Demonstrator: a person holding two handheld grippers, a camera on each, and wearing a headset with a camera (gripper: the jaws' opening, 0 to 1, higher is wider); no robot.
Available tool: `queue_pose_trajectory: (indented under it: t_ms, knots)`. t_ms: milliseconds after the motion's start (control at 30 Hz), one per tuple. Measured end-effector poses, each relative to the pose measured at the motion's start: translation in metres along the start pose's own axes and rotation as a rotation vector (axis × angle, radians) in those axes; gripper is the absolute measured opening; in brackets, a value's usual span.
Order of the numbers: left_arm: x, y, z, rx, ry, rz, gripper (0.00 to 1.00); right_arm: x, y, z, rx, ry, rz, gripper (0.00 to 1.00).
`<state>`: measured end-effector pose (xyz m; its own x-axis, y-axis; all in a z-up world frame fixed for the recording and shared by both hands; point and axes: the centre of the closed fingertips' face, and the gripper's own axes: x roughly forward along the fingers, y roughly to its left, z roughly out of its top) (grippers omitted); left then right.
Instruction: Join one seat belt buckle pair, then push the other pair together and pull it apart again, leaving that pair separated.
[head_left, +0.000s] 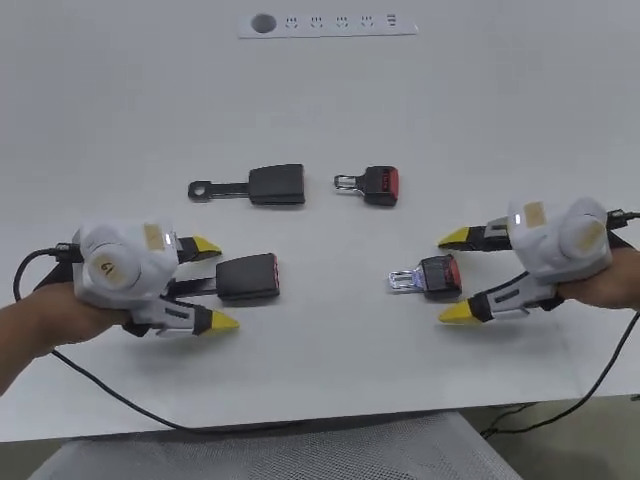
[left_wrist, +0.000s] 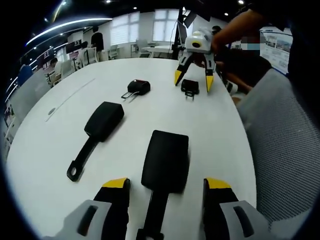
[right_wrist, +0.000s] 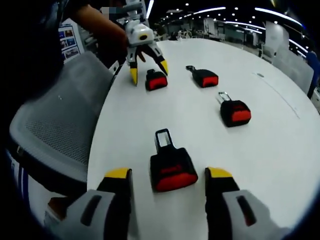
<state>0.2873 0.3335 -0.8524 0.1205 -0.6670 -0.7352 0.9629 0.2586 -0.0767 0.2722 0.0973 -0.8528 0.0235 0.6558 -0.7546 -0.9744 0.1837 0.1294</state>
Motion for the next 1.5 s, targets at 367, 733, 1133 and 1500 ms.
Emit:
queue_pose_trajectory:
  t_ms: [367,733,1133,1500]
  knots:
    - [0.004,0.007,0.004,0.123,0.021,-0.009,0.44,-0.005,0.004,0.001,-0.107,0.004,0.019,0.46]
    - [0.003,0.003,0.006,0.187,0.041,-0.091,0.33,-0.006,-0.002,-0.004,-0.085,-0.023,0.023,0.37]
    - [0.005,0.004,0.003,0.229,0.074,-0.123,0.33,-0.004,-0.005,-0.004,-0.036,-0.064,0.019,0.35]
    - [0.006,0.004,0.003,0.247,0.084,-0.136,0.33,-0.001,-0.008,0.0,-0.036,-0.095,0.007,0.35]
